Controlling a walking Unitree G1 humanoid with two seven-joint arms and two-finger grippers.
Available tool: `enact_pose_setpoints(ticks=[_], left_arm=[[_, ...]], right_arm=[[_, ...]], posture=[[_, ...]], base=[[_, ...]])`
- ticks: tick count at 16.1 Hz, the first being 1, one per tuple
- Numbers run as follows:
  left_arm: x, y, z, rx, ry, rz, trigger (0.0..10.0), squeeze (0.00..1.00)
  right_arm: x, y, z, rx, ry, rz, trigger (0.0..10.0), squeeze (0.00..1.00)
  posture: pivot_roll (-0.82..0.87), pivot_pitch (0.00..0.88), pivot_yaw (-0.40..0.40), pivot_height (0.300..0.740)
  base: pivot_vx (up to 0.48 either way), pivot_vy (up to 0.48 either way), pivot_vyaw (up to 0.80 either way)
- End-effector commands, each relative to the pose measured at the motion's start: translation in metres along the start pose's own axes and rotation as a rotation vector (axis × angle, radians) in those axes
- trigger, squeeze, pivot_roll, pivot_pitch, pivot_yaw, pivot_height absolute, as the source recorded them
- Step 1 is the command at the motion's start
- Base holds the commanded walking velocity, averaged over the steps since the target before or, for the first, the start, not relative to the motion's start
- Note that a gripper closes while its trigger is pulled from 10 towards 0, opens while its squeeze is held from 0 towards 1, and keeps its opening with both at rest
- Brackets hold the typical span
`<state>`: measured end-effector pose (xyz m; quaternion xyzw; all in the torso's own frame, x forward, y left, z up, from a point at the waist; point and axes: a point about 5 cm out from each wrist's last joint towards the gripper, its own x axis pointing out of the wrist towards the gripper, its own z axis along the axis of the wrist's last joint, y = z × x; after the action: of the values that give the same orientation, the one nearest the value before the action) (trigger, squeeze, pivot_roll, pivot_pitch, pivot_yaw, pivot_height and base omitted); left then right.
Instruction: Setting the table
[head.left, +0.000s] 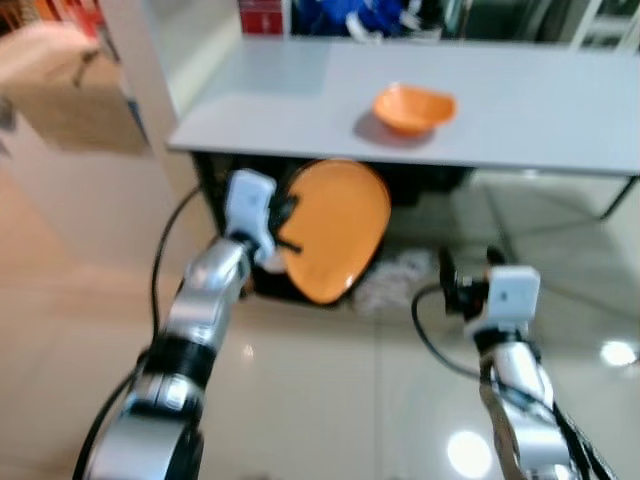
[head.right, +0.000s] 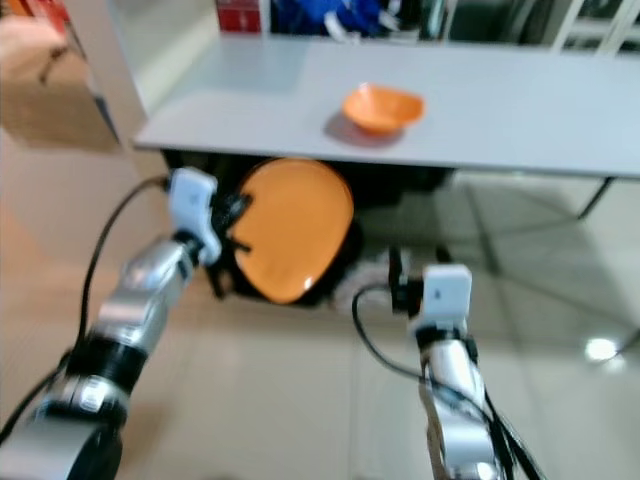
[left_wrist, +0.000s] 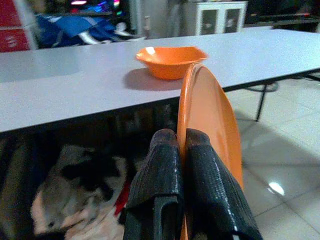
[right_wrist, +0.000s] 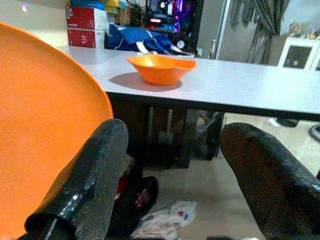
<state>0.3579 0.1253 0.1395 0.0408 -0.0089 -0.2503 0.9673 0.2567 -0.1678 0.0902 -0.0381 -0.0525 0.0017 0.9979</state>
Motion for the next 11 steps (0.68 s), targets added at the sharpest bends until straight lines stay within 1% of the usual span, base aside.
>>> enact_pose_setpoints(ticks=[1,2,4,5,7,8,10,11], left_arm=[[0.004,0.019,0.015,0.013,-0.031,0.051,0.0,0.00],[0.007,0.025,0.021,0.008,-0.044,0.081,0.0,0.00],[0.008,0.024,0.023,0.005,-0.054,0.082,0.0,0.00],[0.007,0.020,0.017,-0.011,-0.046,0.077,0.0,0.00],[0.002,0.019,0.007,-0.025,-0.025,0.082,0.0,0.00],[0.000,0.021,0.001,-0.036,-0.015,0.093,0.0,0.00],[-0.002,0.024,0.000,-0.040,-0.020,0.116,0.0,0.00],[-0.002,0.024,0.001,-0.040,-0.026,0.117,0.0,0.00]], right_arm=[[0.001,0.004,0.004,0.007,-0.019,0.014,10.0,0.00],[0.000,0.003,0.004,0.007,-0.018,0.009,10.0,0.00],[-0.001,0.002,0.003,0.007,-0.015,0.003,10.0,0.00],[-0.003,0.003,0.002,0.008,-0.009,0.005,10.0,0.00],[-0.005,0.003,0.002,0.010,-0.007,0.009,10.0,0.00],[-0.005,0.003,0.002,0.009,-0.003,0.012,10.0,0.00],[-0.005,0.003,0.001,0.008,0.001,0.019,10.0,0.00],[-0.006,0.003,0.001,0.009,0.003,0.023,10.0,0.00]], posture=[[-0.02,0.000,0.049,0.740],[-0.02,0.000,0.051,0.740],[-0.03,0.000,0.052,0.740],[-0.03,0.000,0.052,0.740],[-0.03,0.000,0.046,0.740],[-0.03,0.000,0.043,0.740],[-0.02,0.000,0.040,0.740],[-0.02,0.000,0.039,0.740]], base=[[0.000,-0.435,0.00],[0.000,-0.435,0.00],[0.000,-0.433,0.00],[0.000,-0.431,0.00],[0.000,-0.426,0.00],[0.285,-0.382,0.00],[0.397,-0.264,0.00],[0.000,0.000,0.00]])
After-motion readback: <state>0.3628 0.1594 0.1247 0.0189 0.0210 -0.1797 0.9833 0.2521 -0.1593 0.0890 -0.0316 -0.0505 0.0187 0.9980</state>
